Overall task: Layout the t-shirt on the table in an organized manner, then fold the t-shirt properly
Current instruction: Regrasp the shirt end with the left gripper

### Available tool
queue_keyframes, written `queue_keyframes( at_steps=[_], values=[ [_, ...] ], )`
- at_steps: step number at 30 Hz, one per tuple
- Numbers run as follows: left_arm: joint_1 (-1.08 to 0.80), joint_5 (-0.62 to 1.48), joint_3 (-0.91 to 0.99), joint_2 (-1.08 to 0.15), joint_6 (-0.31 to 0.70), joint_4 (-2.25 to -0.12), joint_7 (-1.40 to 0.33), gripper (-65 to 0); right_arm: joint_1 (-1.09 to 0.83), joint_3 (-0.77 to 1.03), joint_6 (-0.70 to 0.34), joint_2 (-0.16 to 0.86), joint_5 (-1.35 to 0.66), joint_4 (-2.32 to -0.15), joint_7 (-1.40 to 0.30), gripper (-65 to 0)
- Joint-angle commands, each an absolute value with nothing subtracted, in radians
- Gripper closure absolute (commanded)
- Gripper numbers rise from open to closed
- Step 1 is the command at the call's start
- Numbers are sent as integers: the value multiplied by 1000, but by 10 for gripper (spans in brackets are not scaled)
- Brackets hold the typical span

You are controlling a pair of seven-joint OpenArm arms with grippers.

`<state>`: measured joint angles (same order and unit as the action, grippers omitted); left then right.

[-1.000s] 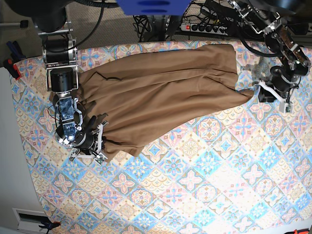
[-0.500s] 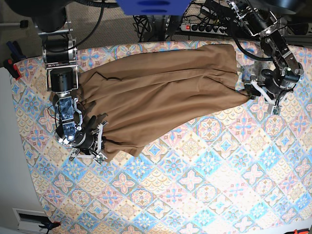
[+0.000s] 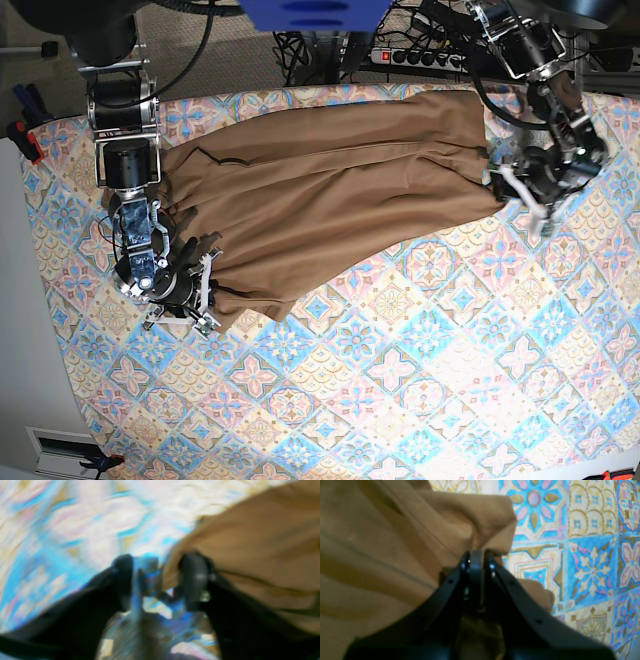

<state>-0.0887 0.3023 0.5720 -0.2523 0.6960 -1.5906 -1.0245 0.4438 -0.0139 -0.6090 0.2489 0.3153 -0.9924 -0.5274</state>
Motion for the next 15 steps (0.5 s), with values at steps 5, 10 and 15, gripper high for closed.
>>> queue_keyframes(
  at_steps=[5, 10, 15],
  values=[
    [-71, 315, 545, -259, 698, -1604, -1009, -24, 476, -8, -601, 257, 303, -1010, -512, 0],
    [-70, 317, 545, -262, 698, -1606, -1009, 0, 476, -8, -599, 257, 303, -1018, -512, 0],
    [-61, 318, 552, -266, 698, -1629, -1009, 0, 430, 27, -599, 257, 303, -1125, -512, 0]
  ],
)
